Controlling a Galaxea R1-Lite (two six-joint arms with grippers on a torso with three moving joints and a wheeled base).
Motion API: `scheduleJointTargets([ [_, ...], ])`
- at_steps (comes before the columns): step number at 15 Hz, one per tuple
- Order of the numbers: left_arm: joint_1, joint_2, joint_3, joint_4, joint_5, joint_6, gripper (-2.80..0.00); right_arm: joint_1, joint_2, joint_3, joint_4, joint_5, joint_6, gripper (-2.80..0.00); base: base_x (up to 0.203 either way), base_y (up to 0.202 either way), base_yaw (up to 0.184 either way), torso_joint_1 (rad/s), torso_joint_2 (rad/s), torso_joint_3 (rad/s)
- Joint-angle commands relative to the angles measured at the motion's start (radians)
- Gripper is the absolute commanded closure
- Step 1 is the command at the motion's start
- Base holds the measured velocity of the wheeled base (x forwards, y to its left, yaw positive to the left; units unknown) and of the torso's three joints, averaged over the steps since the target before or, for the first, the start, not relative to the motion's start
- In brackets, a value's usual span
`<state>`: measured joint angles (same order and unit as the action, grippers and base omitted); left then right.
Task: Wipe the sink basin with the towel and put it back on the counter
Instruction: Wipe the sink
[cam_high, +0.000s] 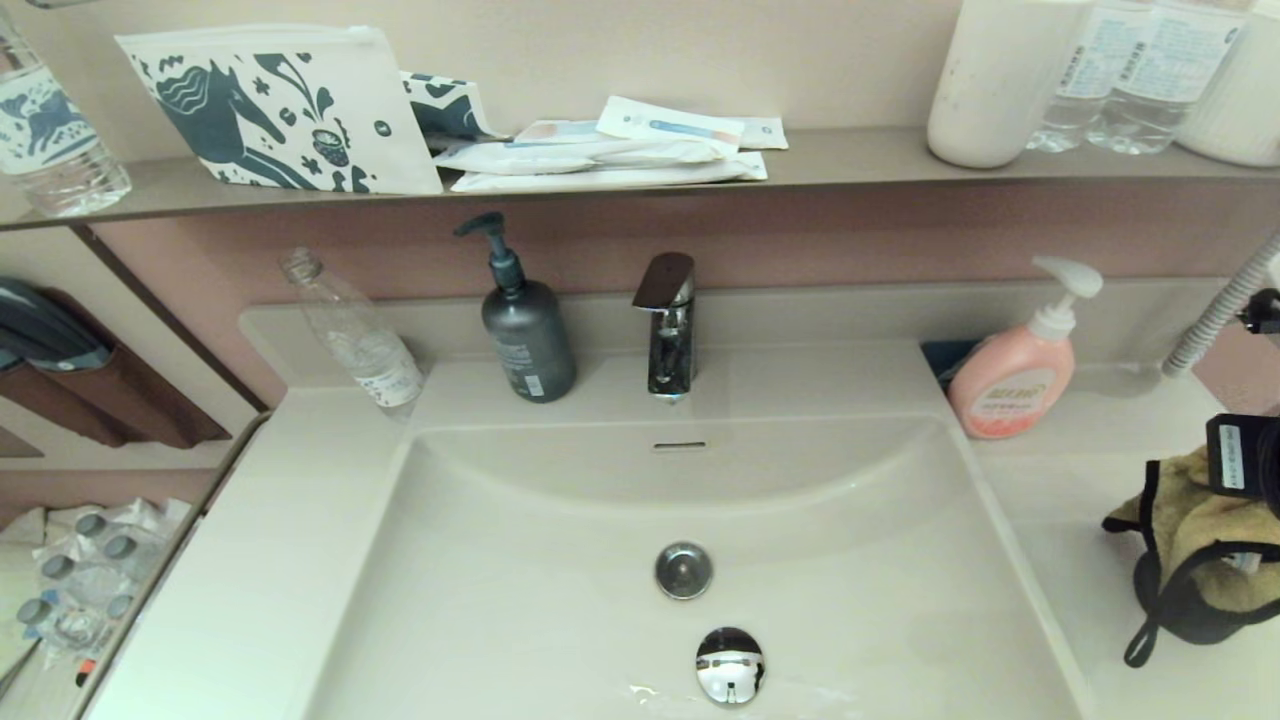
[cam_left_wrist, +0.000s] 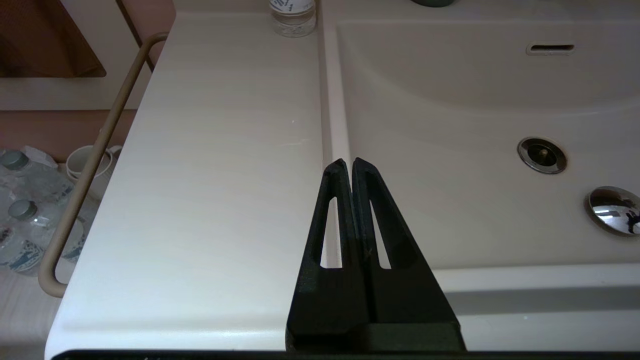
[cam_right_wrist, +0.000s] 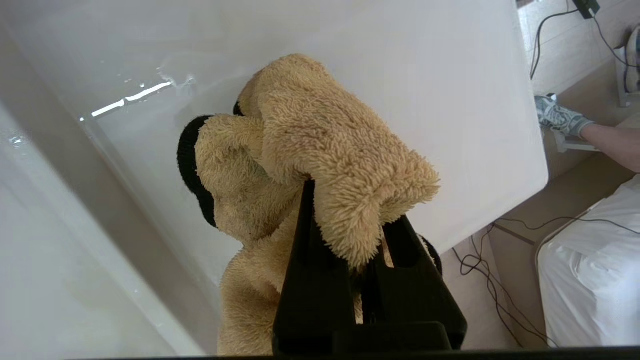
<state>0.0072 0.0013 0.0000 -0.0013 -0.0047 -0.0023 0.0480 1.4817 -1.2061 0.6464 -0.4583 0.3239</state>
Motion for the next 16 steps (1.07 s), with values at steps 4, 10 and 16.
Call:
scheduleJointTargets([
  [4, 0.000, 0.000, 0.000, 0.000, 0.000, -0.001, 0.00, -0.013, -0.003, -0.026, 0.002, 0.015, -0.002, 0.00, 0.000, 0.000, 0.000, 0.000, 0.00, 0.000],
  [10, 0.000, 0.000, 0.000, 0.000, 0.000, -0.001, 0.00, -0.028, -0.004, -0.035, 0.004, 0.013, -0.009, 0.00, 0.000, 0.000, 0.000, 0.000, 0.00, 0.000],
  [16, 0.000, 0.000, 0.000, 0.000, 0.000, -0.001, 0.00, -0.065, -0.015, -0.072, 0.008, 0.015, -0.030, 0.00, 0.000, 0.000, 0.000, 0.000, 0.00, 0.000],
])
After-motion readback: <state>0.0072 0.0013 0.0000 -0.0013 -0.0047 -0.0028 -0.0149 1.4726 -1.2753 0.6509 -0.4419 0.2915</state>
